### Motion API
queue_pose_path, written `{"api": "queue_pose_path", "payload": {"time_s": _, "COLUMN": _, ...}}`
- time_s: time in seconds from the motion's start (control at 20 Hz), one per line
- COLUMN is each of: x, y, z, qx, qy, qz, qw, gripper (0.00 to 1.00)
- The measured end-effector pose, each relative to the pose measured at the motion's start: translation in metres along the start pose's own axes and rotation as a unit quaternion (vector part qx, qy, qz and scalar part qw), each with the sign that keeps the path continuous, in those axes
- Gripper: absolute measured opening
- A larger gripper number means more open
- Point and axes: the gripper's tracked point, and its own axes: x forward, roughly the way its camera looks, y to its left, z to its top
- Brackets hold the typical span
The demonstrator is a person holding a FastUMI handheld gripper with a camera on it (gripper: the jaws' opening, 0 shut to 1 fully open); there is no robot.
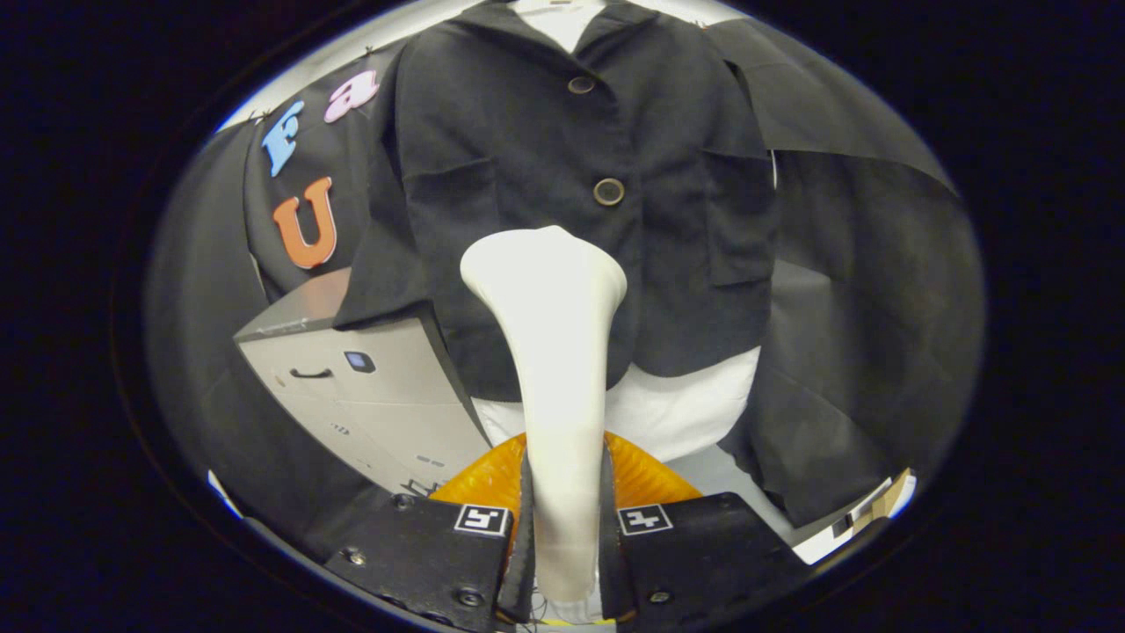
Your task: Iron the clothes twice with a garment steamer, once on the left side and once on the right side.
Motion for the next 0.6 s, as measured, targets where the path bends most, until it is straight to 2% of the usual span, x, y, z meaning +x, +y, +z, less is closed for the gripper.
{"api": "queue_pose_path", "payload": {"time_s": 0.3, "x": -0.062, "y": -0.044, "z": 0.046, "qx": 0.032, "qy": -0.050, "qz": 0.000, "qw": 0.998, "gripper": 0.32}}
{"api": "queue_pose_path", "payload": {"time_s": 0.6, "x": -0.110, "y": -0.092, "z": 0.118, "qx": 0.051, "qy": -0.114, "qz": -0.013, "qw": 0.992, "gripper": 0.32}}
